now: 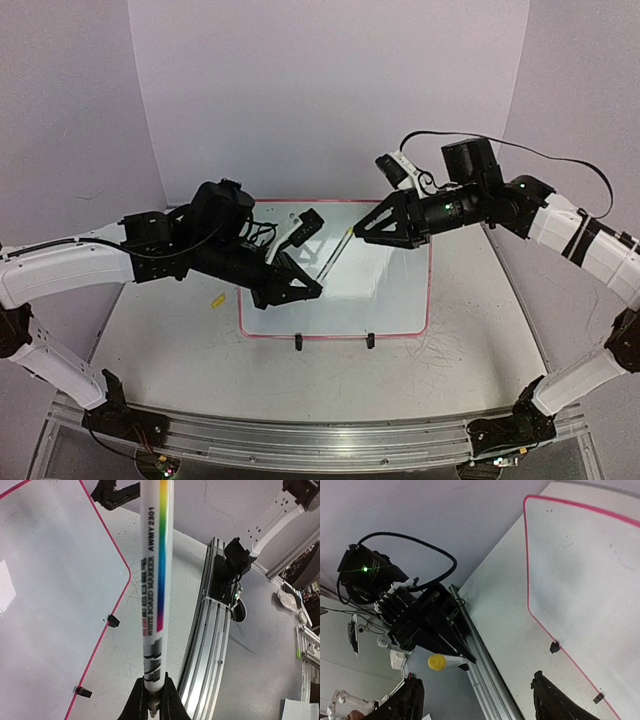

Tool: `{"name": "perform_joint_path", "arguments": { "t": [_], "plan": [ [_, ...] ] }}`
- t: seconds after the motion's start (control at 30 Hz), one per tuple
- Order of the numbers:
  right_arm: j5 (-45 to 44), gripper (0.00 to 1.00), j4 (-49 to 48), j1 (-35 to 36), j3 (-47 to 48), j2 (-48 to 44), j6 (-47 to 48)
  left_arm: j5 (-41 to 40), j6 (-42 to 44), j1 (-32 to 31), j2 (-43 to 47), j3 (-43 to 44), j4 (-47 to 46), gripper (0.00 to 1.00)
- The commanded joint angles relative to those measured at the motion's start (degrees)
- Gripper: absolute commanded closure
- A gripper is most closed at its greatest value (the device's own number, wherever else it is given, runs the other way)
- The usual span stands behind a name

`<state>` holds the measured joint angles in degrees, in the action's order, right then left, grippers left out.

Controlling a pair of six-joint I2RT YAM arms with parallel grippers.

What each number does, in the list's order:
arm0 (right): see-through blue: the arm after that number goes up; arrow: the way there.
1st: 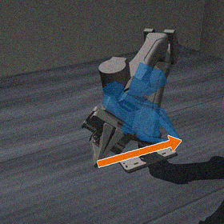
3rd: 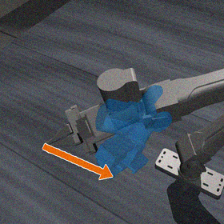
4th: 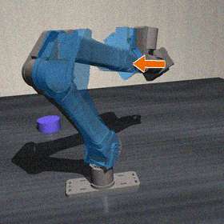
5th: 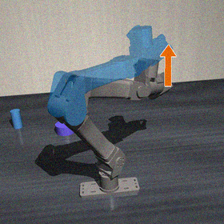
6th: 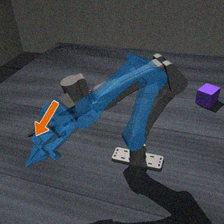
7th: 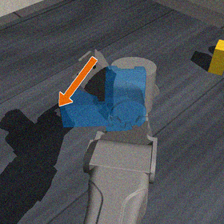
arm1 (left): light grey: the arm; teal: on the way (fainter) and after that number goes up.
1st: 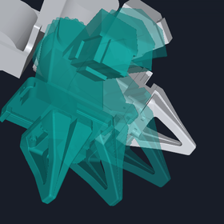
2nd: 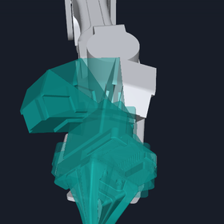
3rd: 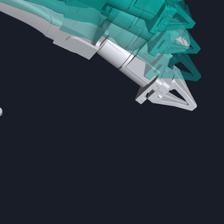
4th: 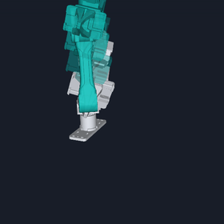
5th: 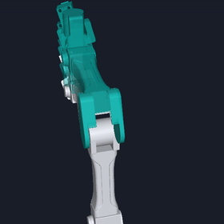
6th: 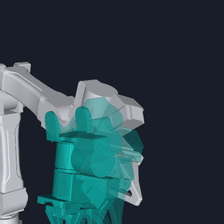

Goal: Write a sentence on the whiteboard
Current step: Pass from the left arm to the right

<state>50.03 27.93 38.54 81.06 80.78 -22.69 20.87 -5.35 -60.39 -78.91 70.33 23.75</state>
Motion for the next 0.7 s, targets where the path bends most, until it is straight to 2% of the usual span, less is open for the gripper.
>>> {"name": "perform_joint_path", "arguments": {
  "t": [0.0,0.33,0.67],
  "plan": [
    [11.43,0.26,5.73,-0.04,3.67,3.66,1.49,-3.26,7.34,-2.28,-2.43,5.35,8.55,1.00],
    [13.49,0.42,9.11,0.56,3.48,10.57,-0.42,-7.43,11.23,-4.88,-6.15,9.70,13.90,1.00],
    [14.44,0.48,9.08,5.19,2.03,13.69,-0.16,-9.10,12.14,-5.06,-8.18,10.66,14.88,1.00]
  ]
}}
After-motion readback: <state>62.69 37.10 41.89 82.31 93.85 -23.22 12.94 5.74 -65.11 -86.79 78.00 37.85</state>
